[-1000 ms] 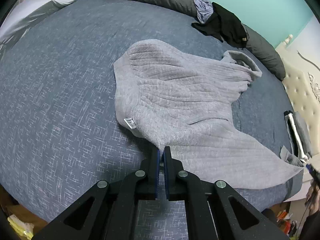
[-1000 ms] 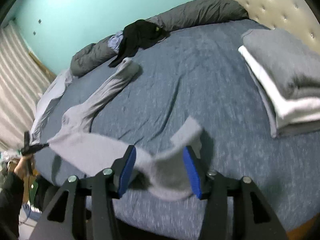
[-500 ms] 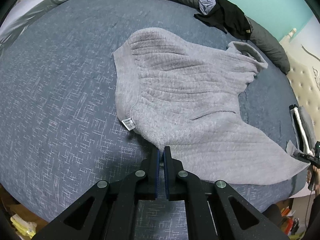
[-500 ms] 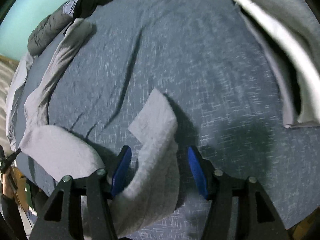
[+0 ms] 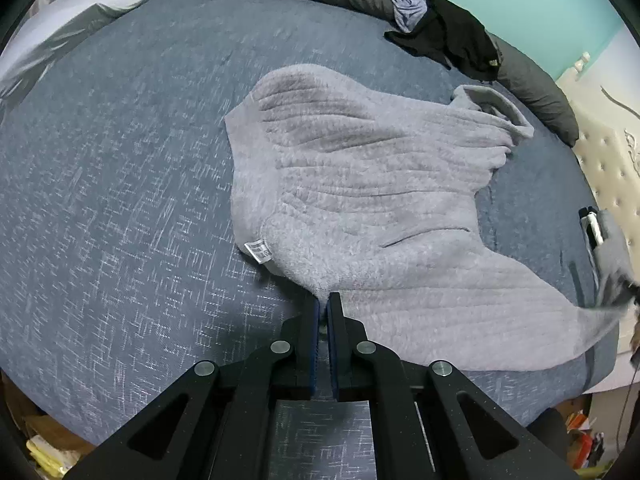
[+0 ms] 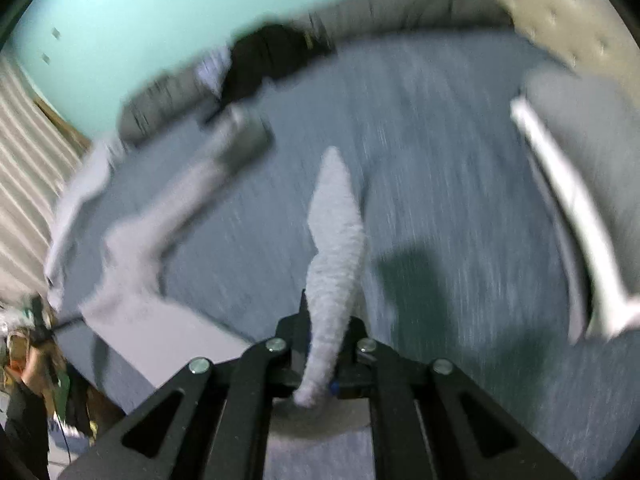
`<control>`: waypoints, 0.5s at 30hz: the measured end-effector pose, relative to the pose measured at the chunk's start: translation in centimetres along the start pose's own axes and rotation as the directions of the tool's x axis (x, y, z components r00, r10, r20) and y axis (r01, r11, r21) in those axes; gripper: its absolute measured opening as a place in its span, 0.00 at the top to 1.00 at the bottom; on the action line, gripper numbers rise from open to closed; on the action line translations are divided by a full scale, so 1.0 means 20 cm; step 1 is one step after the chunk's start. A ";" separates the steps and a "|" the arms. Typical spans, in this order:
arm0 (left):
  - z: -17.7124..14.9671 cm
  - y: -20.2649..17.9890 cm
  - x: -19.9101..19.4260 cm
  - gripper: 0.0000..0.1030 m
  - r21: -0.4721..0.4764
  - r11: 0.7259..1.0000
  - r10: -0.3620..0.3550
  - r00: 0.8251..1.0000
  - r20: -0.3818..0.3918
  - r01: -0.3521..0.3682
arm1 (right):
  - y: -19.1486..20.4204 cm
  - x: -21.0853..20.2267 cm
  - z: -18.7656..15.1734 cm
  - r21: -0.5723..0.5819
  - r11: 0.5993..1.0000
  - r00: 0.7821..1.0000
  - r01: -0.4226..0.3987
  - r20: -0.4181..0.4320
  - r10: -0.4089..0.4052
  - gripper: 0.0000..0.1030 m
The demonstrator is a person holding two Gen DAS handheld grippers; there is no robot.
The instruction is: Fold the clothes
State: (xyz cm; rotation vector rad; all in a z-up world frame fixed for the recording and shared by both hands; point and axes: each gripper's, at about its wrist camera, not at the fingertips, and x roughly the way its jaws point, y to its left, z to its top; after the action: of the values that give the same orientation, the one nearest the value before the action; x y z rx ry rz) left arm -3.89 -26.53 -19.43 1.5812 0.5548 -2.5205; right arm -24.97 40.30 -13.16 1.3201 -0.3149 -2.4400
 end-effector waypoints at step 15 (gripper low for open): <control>-0.04 0.00 0.04 0.96 0.003 1.000 0.003 1.000 -0.024 -0.003 | -0.54 -0.11 -0.40 0.102 0.977 0.960 0.185 0.194 -0.202 0.95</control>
State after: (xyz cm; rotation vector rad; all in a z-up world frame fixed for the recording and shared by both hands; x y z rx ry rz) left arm -3.62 -26.16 -20.44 1.6147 0.5516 -2.5040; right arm -19.19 50.91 -19.69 1.1842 -0.3567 -2.7630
